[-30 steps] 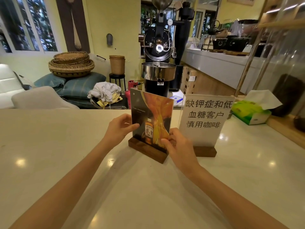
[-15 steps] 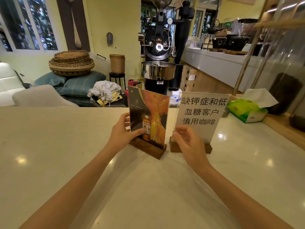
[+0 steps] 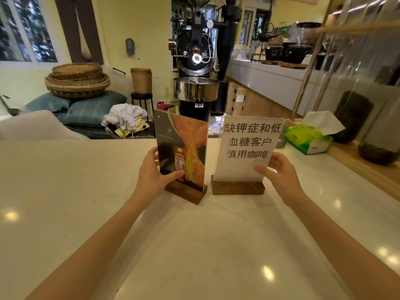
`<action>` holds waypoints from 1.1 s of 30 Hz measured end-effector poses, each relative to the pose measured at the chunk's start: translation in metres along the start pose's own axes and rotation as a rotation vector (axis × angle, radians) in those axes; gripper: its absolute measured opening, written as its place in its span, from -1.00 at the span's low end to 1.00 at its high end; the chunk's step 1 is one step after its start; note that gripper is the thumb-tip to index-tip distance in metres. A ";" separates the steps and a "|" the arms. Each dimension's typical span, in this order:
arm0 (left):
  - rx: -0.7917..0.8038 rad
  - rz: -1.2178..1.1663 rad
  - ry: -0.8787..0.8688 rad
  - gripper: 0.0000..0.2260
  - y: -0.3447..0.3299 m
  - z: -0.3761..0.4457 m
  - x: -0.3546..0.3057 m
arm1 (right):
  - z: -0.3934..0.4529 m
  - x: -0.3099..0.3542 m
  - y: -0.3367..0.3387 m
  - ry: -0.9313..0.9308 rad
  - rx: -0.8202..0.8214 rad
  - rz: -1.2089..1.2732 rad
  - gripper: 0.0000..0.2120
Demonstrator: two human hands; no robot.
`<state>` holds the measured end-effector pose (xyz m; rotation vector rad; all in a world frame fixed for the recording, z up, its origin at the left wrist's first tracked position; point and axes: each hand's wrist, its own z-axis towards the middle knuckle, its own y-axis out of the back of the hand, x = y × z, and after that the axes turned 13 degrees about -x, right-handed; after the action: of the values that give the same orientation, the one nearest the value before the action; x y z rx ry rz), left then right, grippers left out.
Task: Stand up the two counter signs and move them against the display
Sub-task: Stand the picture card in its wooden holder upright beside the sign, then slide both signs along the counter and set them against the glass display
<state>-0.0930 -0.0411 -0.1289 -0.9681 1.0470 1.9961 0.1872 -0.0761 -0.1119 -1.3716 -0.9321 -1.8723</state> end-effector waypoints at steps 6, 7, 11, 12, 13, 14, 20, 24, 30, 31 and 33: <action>-0.011 0.029 -0.028 -0.24 -0.002 0.003 0.002 | 0.016 0.013 0.005 -0.017 0.202 -0.015 -0.58; -0.007 0.032 -0.030 -0.24 -0.002 0.004 0.002 | 0.018 0.014 0.006 -0.021 0.211 -0.036 -0.57; 0.017 0.026 -0.045 -0.26 -0.008 0.008 0.002 | 0.023 0.014 0.013 -0.027 0.211 -0.095 -0.56; 0.026 0.025 -0.051 -0.27 -0.011 0.009 0.001 | 0.023 0.014 0.016 -0.026 0.202 -0.106 -0.56; 0.035 0.024 -0.057 -0.27 -0.015 0.011 -0.001 | 0.023 0.013 0.019 -0.026 0.192 -0.110 -0.56; 0.045 0.019 -0.064 -0.28 -0.019 0.012 -0.002 | 0.023 0.013 0.023 -0.024 0.184 -0.110 -0.56; 0.100 -0.018 -0.102 -0.31 -0.060 0.014 -0.019 | 0.029 0.009 0.057 0.002 0.147 -0.124 -0.58; 0.125 -0.040 -0.133 -0.31 -0.098 0.012 -0.037 | 0.040 0.003 0.087 0.019 0.084 -0.196 -0.59; 0.203 -0.070 -0.163 -0.30 -0.166 0.008 -0.068 | 0.058 -0.005 0.138 0.016 -0.009 -0.296 -0.59; 0.214 -0.077 -0.168 -0.30 -0.178 0.007 -0.073 | 0.061 -0.008 0.147 0.011 -0.036 -0.298 -0.58; 0.243 -0.094 -0.183 -0.29 -0.201 0.006 -0.083 | 0.066 -0.012 0.164 -0.005 -0.082 -0.281 -0.58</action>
<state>0.1105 0.0361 -0.1297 -0.6798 1.0902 1.7938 0.3586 -0.1109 -0.0812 -1.3492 -1.1098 -2.1363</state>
